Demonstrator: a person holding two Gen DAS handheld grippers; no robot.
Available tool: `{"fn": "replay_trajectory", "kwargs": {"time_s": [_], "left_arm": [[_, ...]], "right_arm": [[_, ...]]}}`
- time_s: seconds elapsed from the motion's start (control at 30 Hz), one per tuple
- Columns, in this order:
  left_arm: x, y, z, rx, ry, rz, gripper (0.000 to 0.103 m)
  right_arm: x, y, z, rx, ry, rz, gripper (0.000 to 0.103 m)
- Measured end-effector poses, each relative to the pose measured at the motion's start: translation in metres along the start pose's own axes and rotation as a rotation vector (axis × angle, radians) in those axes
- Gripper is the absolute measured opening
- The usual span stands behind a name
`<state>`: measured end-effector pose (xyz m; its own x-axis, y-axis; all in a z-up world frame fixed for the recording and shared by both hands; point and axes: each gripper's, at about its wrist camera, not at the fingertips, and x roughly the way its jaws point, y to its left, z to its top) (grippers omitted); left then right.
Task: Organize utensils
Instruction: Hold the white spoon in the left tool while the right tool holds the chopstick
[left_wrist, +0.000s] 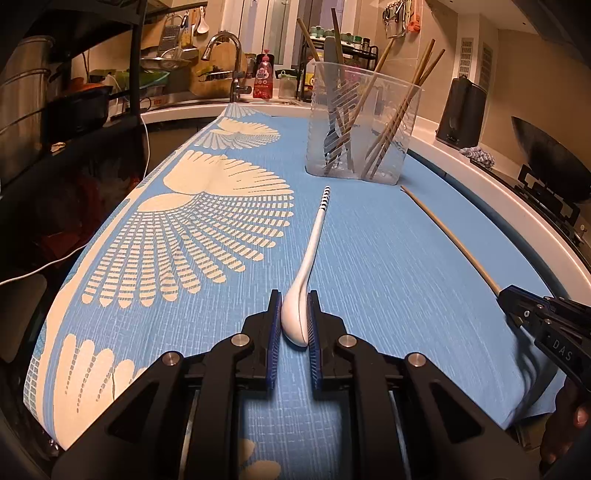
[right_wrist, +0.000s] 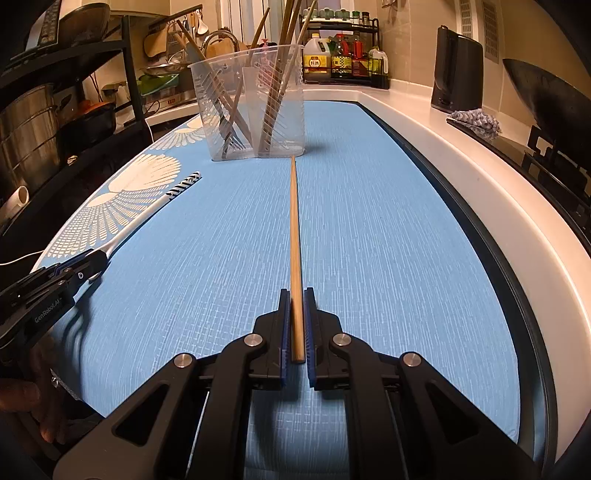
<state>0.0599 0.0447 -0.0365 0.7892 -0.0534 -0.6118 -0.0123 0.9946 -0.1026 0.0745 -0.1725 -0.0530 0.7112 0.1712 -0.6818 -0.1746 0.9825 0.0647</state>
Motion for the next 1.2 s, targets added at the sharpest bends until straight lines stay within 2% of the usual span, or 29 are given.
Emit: {"fn": "replay_trajectory", "kwargs": {"time_s": [0.7,1.2], "left_arm": [[-0.007,-0.026,-0.010,0.109,-0.006,-0.025,0.015],[-0.008,-0.028,-0.011,0.105,-0.010,-0.020,0.015]], "right_arm": [[0.001,0.000,0.001,-0.009,-0.007,-0.008,0.007],[0.000,0.000,-0.001,-0.006,-0.011,0.001,0.007]]}}
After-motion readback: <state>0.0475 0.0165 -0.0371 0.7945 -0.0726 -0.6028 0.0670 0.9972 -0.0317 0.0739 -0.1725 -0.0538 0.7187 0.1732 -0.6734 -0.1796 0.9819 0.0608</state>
